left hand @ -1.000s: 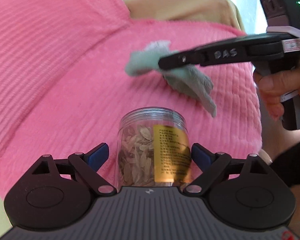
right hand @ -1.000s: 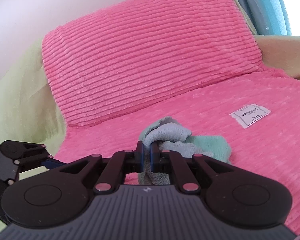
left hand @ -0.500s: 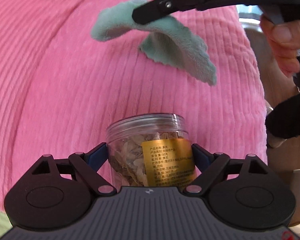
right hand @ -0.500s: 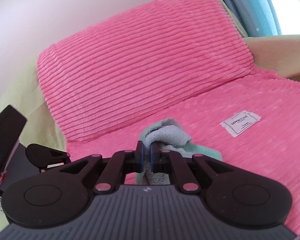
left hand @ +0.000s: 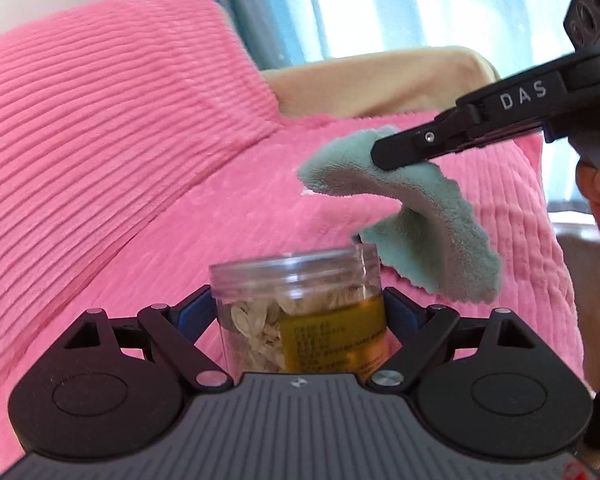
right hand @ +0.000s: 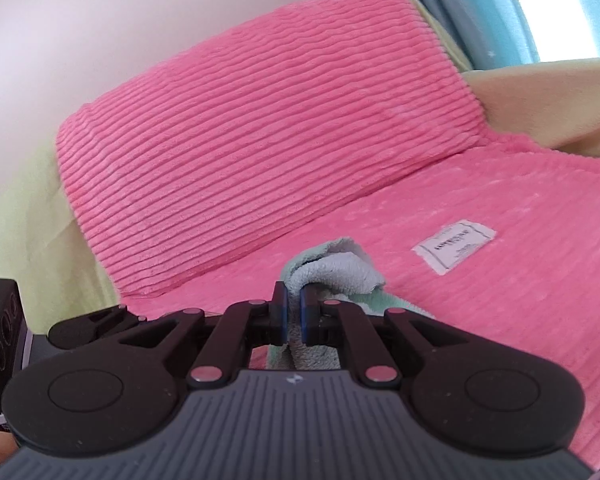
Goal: Clean container
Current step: 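Lower the cloth onto the jar lid and rub it with the right gripper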
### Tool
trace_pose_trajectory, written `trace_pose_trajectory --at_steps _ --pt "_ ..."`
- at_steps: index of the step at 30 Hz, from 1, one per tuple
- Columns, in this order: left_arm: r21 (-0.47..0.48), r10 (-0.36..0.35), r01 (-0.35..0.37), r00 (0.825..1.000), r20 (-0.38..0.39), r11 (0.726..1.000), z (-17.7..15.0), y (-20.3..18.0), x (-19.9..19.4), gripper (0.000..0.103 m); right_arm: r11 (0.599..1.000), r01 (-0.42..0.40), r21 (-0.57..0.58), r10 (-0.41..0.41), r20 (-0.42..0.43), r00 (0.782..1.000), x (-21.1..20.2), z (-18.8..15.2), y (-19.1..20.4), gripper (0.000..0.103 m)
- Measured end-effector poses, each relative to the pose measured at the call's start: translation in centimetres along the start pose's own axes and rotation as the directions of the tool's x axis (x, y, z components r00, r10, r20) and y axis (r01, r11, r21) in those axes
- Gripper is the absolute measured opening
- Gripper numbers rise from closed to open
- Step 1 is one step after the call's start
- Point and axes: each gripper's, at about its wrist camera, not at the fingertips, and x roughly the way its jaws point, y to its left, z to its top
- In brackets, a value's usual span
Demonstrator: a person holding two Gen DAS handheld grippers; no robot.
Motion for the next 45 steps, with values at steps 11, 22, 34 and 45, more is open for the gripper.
trace_pose_trajectory --at_steps 11,22,34,45 --pt "-0.111 0.059 -0.049 0.995 0.084 0.993 -3.3 -0.1 -2.8 0.090 0.974 -0.193 -0.117 0.188 -0.053 0.981 0.8 -0.7 3.5 0.004" --pt "-0.112 0.043 -0.028 0.990 0.134 0.993 -4.9 -0.4 -4.1 0.085 0.980 -0.171 -0.106 0.167 -0.048 0.985 2.4 -1.1 4.3 0.004" --pt "-0.121 0.029 -0.014 0.993 0.119 0.993 -4.8 -1.0 -3.7 0.085 0.977 -0.167 -0.130 0.161 -0.056 0.985 2.2 -0.9 4.0 0.004" --pt "-0.121 0.024 -0.009 0.993 0.117 0.993 -4.9 -0.9 -3.7 0.085 0.928 -0.281 -0.244 0.233 -0.210 0.950 2.9 -2.0 5.7 0.004"
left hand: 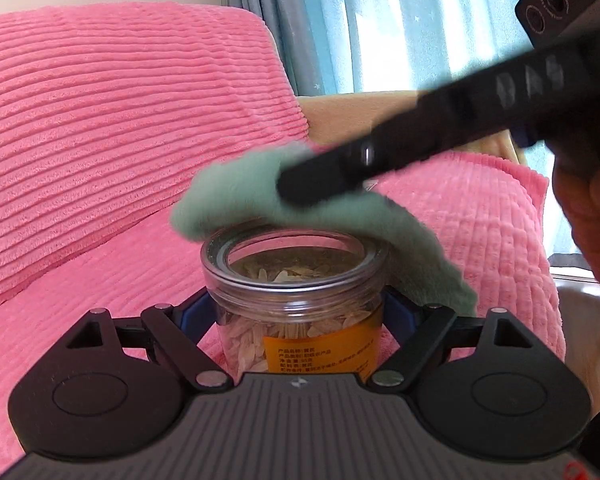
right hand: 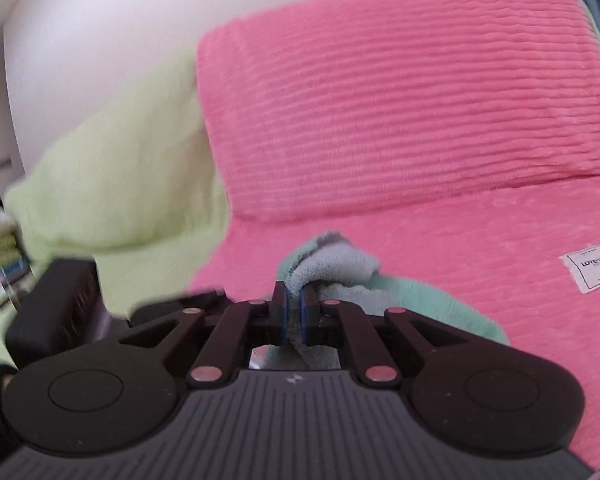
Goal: Clean container
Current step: 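Lower the cloth onto the jar lid and rub it with the right gripper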
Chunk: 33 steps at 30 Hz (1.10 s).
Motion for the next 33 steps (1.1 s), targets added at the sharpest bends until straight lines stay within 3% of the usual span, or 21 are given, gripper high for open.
trace_pose_trajectory --at_steps 5,13,29,33 --pt "-0.009 -0.008 0.007 1.000 -0.006 1.000 0.0 0.1 0.1 0.085 0.999 -0.046 0.023 0.047 -0.040 0.998 -0.2 0.1 0.0 0.005" --pt "-0.006 0.001 -0.001 1.000 -0.008 1.000 0.1 -0.2 -0.1 0.085 0.984 -0.157 0.087 0.159 -0.022 0.987 1.2 -0.1 0.3 0.005" --pt "-0.007 -0.004 0.004 1.000 -0.006 1.000 0.1 -0.4 -0.3 0.085 0.995 0.042 0.087 -0.046 0.042 0.998 3.1 0.2 -1.3 0.004" --pt "-0.004 -0.006 0.006 1.000 -0.006 1.000 0.0 -0.5 -0.4 0.085 0.996 0.054 0.076 -0.056 0.026 0.998 1.7 -0.3 -1.9 0.004"
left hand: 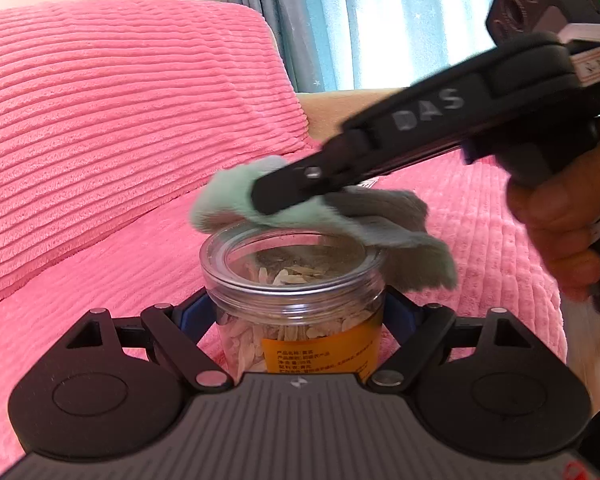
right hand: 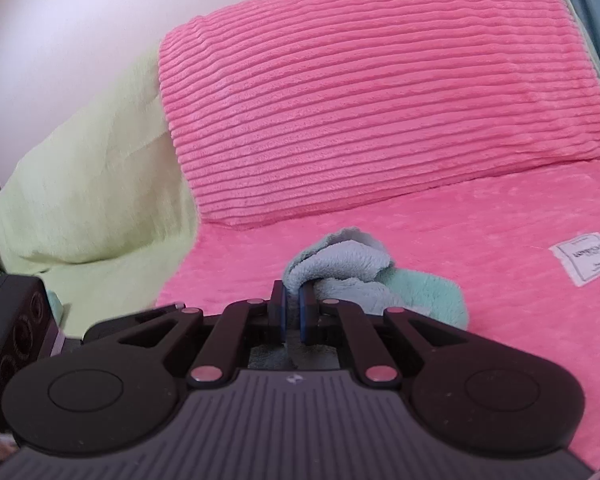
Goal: Clean container
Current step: 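Lower the cloth onto the jar lid and rub it with the right gripper, then keep wiping the cloth around the jar lid edge with the right gripper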
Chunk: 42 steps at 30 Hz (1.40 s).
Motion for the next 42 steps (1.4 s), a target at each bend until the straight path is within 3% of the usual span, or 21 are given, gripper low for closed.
trace_pose_trajectory --at_steps 7,37,42 --pt "-0.001 0.001 -0.001 1.000 -0.001 1.000 0.2 0.1 0.1 0.085 0.999 -0.048 -0.023 0.047 -0.035 0.998 -2.2 -0.7 0.2 0.005" --pt "-0.007 -0.010 0.010 1.000 -0.003 1.000 0.1 0.7 0.0 0.085 1.000 0.000 -0.013 0.000 0.001 1.000 -1.2 0.0 -1.4 0.004" --pt "-0.010 -0.010 0.010 1.000 -0.004 1.000 0.1 0.7 -0.2 0.085 0.999 -0.035 -0.016 0.035 -0.025 0.999 -3.0 -0.8 0.9 0.005"
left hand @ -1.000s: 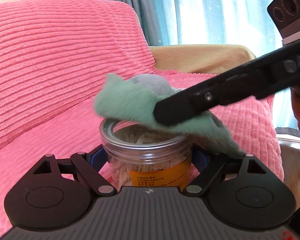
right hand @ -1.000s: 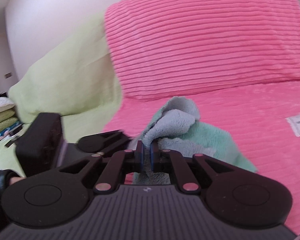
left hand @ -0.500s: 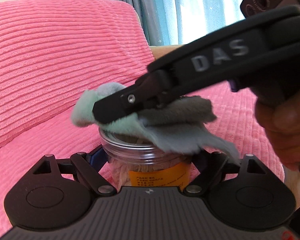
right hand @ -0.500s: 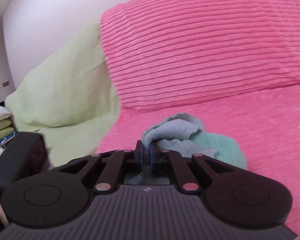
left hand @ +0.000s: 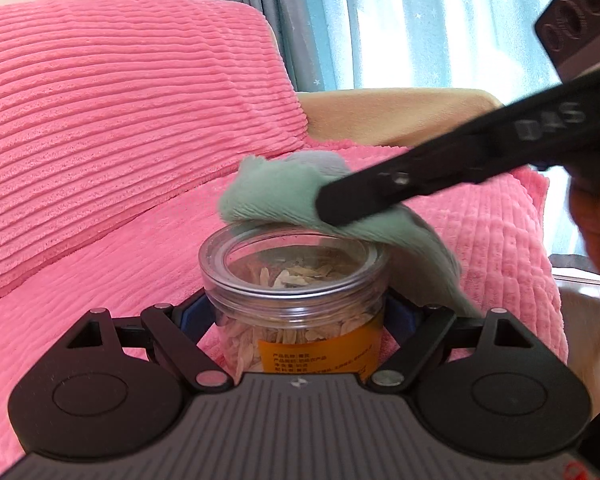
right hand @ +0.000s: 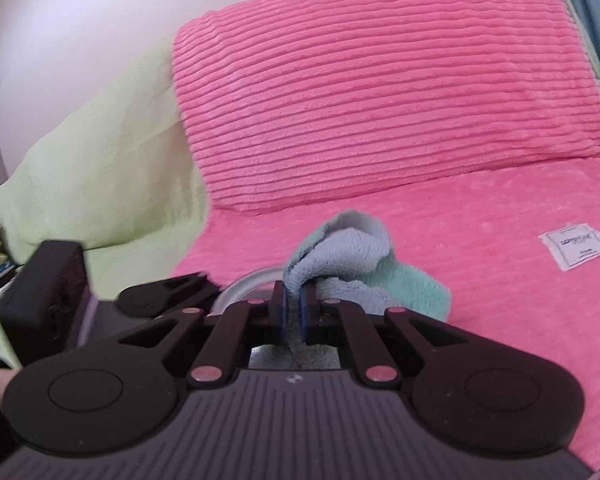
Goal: Clean container
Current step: 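Keep wiping the cloth around the jar lid edge with the right gripper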
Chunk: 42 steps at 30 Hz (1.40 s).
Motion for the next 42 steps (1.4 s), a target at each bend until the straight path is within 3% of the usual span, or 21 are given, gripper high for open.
trace_pose_trajectory --at_steps 8,22,31,36,42 --pt "-0.003 0.001 -0.001 1.000 -0.003 1.000 0.4 0.6 0.5 0.085 0.995 -0.097 0.016 0.097 0.001 0.995 1.5 -0.1 1.2 0.005" --pt "0.002 -0.001 0.001 1.000 0.000 1.000 0.3 0.6 0.4 0.085 1.000 -0.014 0.013 0.013 0.055 0.998 5.2 1.3 0.6 0.004" --pt "0.012 -0.003 0.003 1.000 0.002 1.000 0.3 0.4 0.2 0.085 0.998 0.063 0.010 -0.064 0.043 0.997 3.1 1.1 -0.9 0.004" --pt "0.016 -0.003 0.003 1.000 0.001 1.000 0.3 0.4 0.1 0.085 0.999 0.051 -0.001 -0.051 0.016 0.999 1.2 0.7 -0.6 0.004" --pt "0.009 -0.002 0.002 1.000 0.001 1.000 0.3 0.5 0.1 0.085 0.999 -0.042 -0.008 0.042 -0.004 0.999 0.7 0.3 0.8 0.005"
